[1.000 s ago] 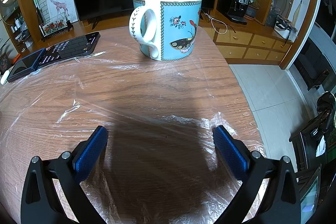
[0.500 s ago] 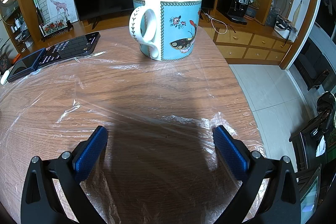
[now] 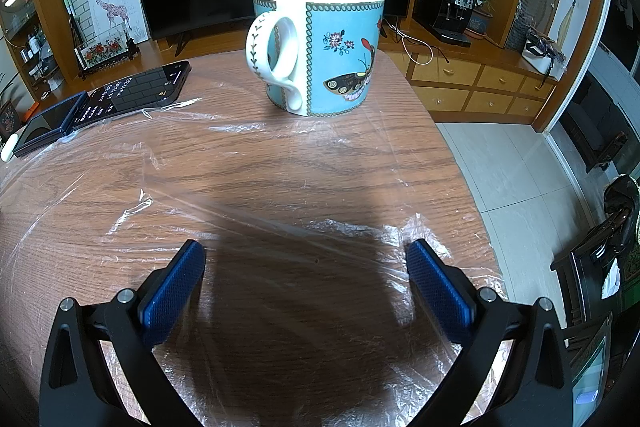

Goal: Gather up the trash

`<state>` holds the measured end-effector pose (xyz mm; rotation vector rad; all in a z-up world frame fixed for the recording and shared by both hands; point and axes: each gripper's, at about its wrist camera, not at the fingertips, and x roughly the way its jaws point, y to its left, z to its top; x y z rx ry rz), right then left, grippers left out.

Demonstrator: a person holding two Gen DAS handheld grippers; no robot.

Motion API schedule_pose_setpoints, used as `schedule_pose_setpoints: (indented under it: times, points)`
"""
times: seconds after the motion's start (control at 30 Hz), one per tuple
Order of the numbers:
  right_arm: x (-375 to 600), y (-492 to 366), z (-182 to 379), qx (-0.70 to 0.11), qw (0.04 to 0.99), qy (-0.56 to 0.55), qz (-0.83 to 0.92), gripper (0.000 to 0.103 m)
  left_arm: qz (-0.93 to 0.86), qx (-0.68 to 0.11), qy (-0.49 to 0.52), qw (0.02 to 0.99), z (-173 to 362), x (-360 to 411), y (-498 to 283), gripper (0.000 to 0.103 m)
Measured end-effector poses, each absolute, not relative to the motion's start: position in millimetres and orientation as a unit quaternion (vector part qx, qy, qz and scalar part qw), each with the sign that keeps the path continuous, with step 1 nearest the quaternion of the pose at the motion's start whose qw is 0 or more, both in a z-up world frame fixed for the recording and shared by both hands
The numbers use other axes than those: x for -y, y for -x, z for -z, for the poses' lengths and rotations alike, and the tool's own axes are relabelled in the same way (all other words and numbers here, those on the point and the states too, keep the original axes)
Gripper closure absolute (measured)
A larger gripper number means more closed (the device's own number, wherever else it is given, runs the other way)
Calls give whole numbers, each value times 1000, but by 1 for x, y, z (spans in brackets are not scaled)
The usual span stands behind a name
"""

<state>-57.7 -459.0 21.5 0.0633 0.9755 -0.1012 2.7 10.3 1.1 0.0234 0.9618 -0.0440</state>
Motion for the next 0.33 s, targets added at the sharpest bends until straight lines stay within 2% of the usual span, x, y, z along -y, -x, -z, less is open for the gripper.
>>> schedule_pose_setpoints:
  times: [0.33]
  points:
    - [459, 58, -21, -468, 882, -30, 48, 4, 21, -463, -11, 886, -1, -11, -3, 1]
